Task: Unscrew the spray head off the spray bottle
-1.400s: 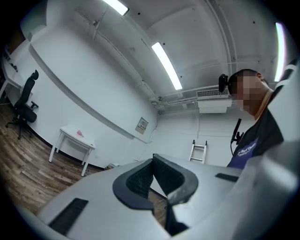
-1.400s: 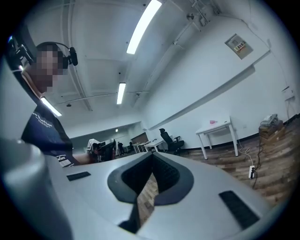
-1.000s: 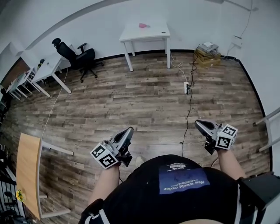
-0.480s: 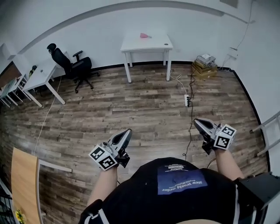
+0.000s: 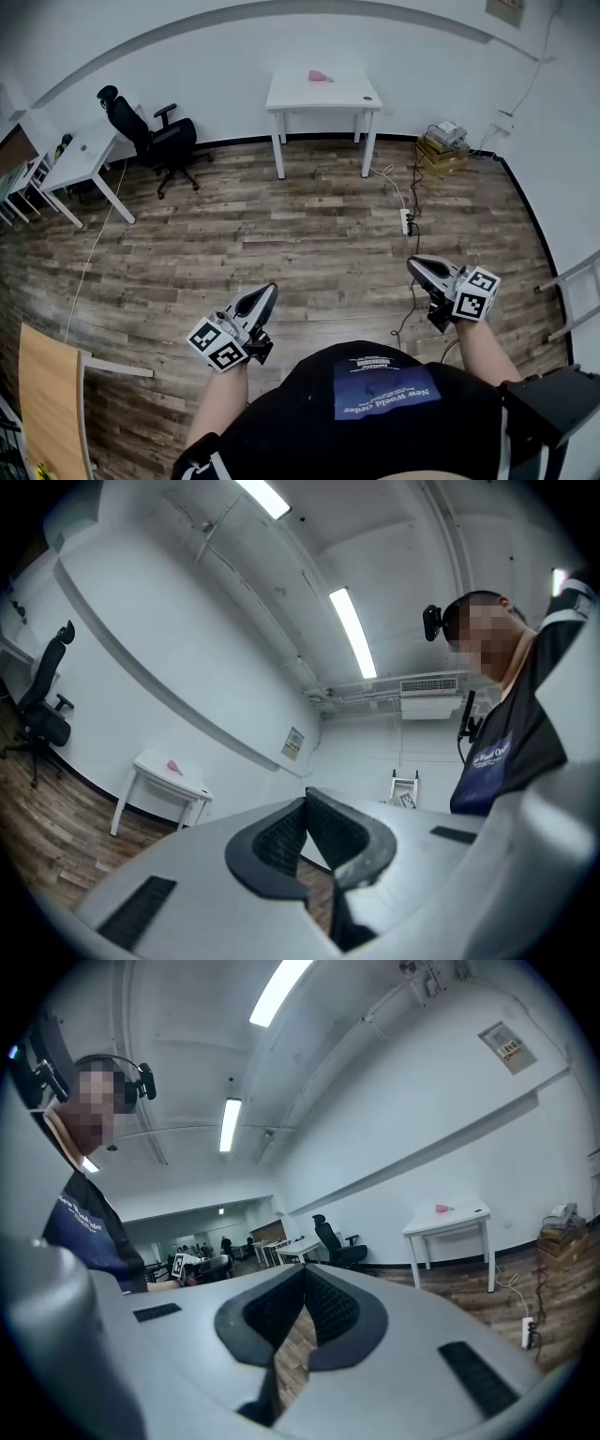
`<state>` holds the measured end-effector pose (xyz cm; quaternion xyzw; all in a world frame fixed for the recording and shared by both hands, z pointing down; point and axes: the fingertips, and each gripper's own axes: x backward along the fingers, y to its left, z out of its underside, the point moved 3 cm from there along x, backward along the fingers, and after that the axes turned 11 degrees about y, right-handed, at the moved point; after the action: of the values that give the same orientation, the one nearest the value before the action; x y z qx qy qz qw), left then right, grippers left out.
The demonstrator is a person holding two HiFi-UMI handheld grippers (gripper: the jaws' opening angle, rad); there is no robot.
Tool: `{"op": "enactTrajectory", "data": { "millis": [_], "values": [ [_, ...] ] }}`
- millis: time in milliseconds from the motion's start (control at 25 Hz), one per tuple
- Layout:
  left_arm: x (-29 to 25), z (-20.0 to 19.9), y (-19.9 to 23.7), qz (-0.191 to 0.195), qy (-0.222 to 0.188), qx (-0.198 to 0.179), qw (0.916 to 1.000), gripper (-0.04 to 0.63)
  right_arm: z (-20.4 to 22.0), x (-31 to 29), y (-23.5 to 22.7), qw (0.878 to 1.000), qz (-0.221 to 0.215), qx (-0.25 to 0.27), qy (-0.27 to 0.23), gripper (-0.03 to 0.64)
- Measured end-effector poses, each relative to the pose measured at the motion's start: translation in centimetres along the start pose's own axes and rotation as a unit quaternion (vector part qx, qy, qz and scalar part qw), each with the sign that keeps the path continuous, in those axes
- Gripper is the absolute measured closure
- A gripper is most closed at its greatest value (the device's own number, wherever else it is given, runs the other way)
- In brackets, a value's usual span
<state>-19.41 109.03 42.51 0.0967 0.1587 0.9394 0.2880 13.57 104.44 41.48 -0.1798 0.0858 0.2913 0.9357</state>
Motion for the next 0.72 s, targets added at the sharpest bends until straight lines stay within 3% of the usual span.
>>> {"op": "enactTrajectory", "data": {
  "millis": [320,520,720],
  "values": [
    [-3.4,0.3,3.3,-0.018,0.011,0.007,0.9997,0.592,-0.4,-2.2,-5.1,1.000,-0.016,-0.013,-0.003,0.620],
    [-9.1,-0.9,4.4,-0.047,0.015,-0.009,0.9987,0.592,-1.9,-2.7,-12.6,0.998,-0.045,-0.027,-0.016,0.620],
    [-16.6,-2.7,5.4,-0.069,-0.001,-0.004,0.9976,0.592,-5.9,-2.4,-19.8,0.996,-0.081,-0.010,-0.023,0.620]
  ]
}}
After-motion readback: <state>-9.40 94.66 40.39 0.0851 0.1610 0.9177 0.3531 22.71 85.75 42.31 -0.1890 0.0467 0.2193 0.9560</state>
